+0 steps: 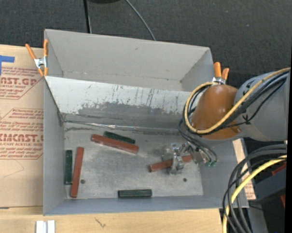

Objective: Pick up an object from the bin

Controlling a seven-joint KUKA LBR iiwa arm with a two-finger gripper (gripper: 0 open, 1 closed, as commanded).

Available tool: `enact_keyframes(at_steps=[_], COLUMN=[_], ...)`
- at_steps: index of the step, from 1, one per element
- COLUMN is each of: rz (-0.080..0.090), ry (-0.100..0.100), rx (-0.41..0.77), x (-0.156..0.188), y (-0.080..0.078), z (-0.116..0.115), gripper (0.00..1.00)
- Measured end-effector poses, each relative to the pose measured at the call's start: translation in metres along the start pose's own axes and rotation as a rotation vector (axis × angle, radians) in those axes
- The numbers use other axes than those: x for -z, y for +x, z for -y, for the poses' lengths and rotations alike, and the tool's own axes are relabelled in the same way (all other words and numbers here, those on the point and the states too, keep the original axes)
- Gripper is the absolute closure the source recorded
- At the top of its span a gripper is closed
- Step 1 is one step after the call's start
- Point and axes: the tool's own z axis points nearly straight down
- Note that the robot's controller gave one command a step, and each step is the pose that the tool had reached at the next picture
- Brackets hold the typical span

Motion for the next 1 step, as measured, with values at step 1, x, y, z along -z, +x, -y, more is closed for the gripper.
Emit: enact_keyframes(at_steps=[1], rz=[0.0], ry=[0.0], rx=[0.0], x=[0.0], y=[0.0], z=[0.0], gripper=[1.0])
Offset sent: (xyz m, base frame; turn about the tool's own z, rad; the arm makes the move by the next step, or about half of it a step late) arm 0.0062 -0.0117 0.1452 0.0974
